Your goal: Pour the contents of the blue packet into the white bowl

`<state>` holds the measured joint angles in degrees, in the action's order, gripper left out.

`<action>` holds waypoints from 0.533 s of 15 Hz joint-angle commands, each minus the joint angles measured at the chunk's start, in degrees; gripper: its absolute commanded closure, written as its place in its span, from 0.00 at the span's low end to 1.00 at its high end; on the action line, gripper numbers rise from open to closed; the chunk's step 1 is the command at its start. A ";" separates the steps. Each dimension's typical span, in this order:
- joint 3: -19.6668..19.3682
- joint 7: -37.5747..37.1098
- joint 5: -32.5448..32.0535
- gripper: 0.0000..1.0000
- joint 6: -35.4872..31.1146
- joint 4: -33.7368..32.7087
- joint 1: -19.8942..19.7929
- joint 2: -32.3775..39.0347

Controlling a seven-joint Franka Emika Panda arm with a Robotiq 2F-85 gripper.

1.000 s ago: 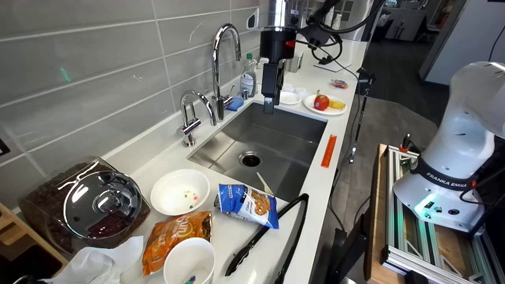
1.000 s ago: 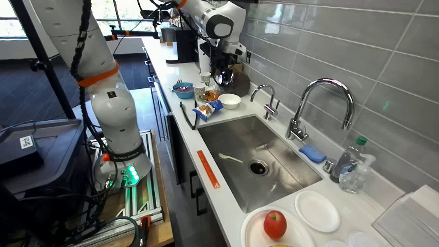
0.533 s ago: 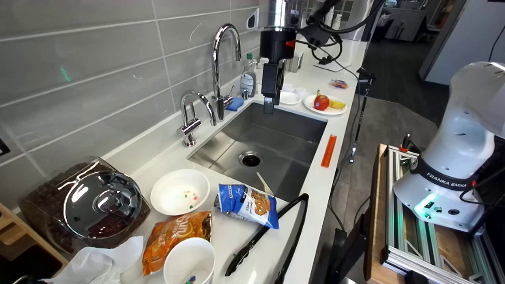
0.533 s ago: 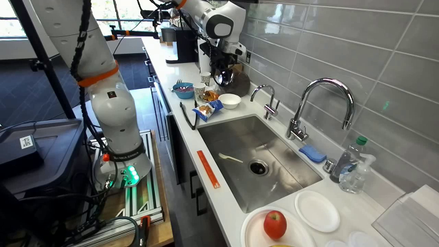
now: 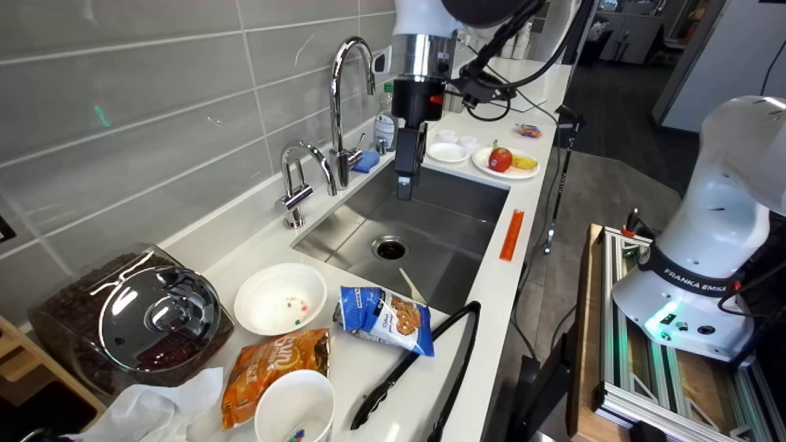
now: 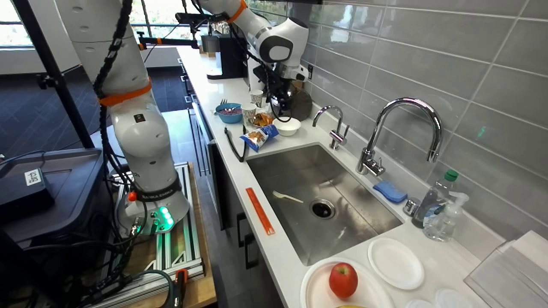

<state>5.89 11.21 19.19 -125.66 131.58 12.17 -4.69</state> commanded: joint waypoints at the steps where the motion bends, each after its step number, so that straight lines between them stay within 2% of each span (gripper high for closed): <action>1: 0.73 9.66 5.80 0.00 -8.34 2.44 -0.51 3.34; 8: 2.29 31.41 19.85 0.00 -15.58 6.36 -2.09 9.77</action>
<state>6.36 34.24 32.80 -138.38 136.73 11.47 2.37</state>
